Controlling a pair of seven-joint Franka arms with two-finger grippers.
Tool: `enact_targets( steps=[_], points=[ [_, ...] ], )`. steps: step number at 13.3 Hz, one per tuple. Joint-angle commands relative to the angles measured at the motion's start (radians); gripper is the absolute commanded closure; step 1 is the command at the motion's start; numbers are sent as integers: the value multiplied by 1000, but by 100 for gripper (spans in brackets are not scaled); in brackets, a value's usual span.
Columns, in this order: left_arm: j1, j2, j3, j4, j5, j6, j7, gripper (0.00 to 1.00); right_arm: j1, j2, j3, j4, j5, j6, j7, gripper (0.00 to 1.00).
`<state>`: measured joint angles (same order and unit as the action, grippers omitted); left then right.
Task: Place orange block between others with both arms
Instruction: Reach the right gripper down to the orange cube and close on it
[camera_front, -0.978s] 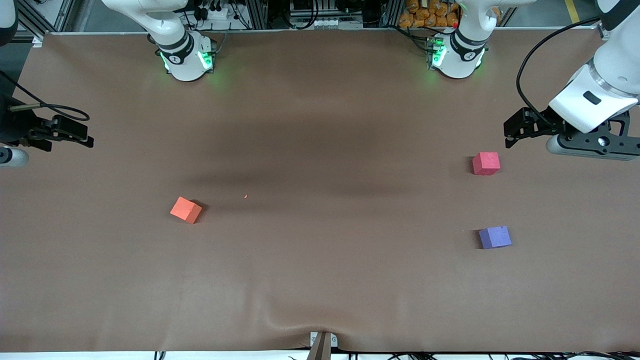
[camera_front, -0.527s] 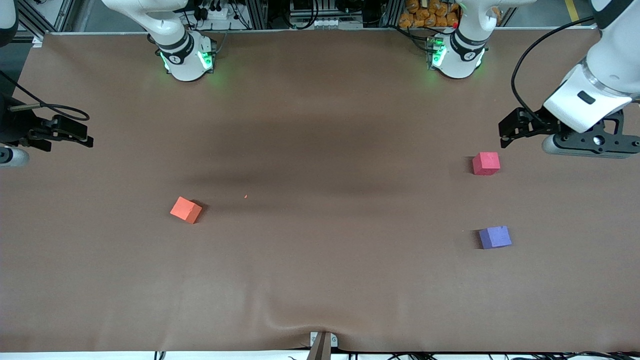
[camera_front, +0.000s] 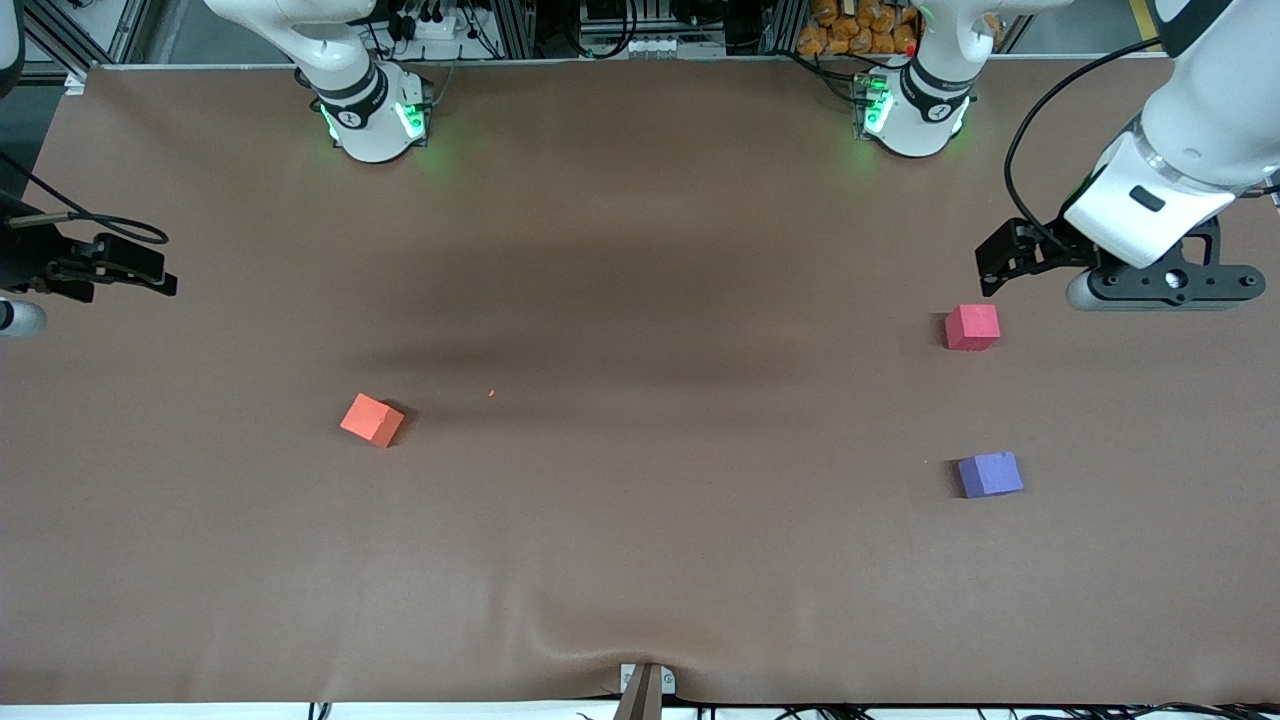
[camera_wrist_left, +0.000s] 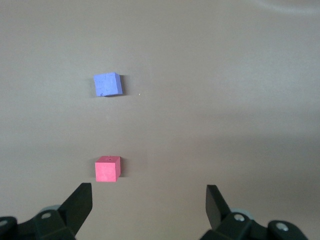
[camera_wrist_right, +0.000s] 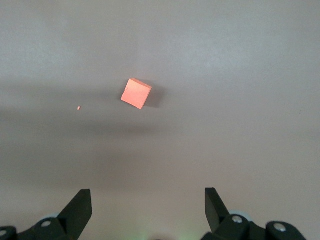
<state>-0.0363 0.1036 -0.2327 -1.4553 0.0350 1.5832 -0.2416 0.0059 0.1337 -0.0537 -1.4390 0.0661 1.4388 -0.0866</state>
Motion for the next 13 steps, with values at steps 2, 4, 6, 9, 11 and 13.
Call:
enact_targets(
  steps=[2,4,6,9,11,13],
  points=[
    [1,25,-7,3,0,-2,-18,0,-1,58,8,-12,-2,9,-2,0],
    [-4,36,-14,4,0,-2,-19,0,0,108,9,-12,3,32,-2,0],
    [-5,36,-19,3,0,-2,-18,0,2,167,9,-14,6,112,-2,0],
    [-7,63,-19,6,-3,-2,-10,0,-1,227,9,-82,6,211,-10,0],
    [-10,65,-19,4,-12,-2,-13,0,6,274,11,-107,8,221,-13,0],
    [1,68,-19,4,-12,-2,-10,0,61,317,11,-110,9,238,-12,0]
  ],
)
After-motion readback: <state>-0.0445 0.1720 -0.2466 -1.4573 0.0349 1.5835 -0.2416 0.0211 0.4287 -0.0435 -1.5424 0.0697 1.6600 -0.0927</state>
